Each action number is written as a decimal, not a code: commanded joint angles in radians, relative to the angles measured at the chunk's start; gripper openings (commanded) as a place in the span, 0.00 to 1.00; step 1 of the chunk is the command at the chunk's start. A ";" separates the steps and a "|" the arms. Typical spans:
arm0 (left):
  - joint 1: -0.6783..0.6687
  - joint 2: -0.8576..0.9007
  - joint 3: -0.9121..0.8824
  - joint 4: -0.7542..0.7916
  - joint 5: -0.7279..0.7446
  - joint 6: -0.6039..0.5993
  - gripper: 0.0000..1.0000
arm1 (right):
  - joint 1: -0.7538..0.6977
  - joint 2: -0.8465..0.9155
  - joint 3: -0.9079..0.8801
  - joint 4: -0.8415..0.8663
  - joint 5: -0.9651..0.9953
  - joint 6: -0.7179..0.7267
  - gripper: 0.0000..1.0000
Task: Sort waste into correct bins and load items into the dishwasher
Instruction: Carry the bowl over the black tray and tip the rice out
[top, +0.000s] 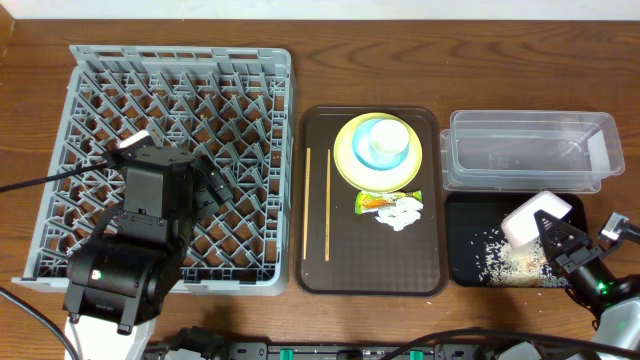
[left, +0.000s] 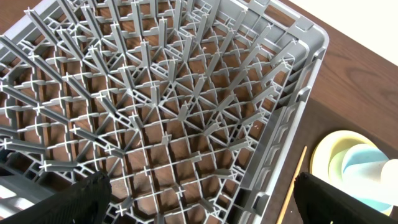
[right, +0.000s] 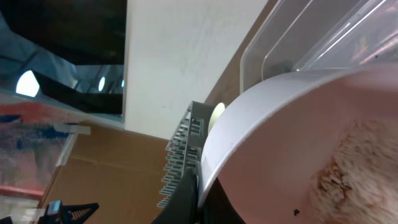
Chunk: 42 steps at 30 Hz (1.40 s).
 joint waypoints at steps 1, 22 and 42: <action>0.006 0.002 0.014 -0.002 -0.001 0.003 0.95 | -0.011 -0.004 -0.002 -0.018 -0.065 0.006 0.01; 0.006 0.002 0.014 -0.002 -0.001 0.003 0.95 | -0.013 -0.005 -0.002 -0.156 -0.086 0.064 0.01; 0.006 0.002 0.014 -0.002 -0.001 0.003 0.95 | -0.034 -0.008 0.000 0.019 -0.085 0.236 0.01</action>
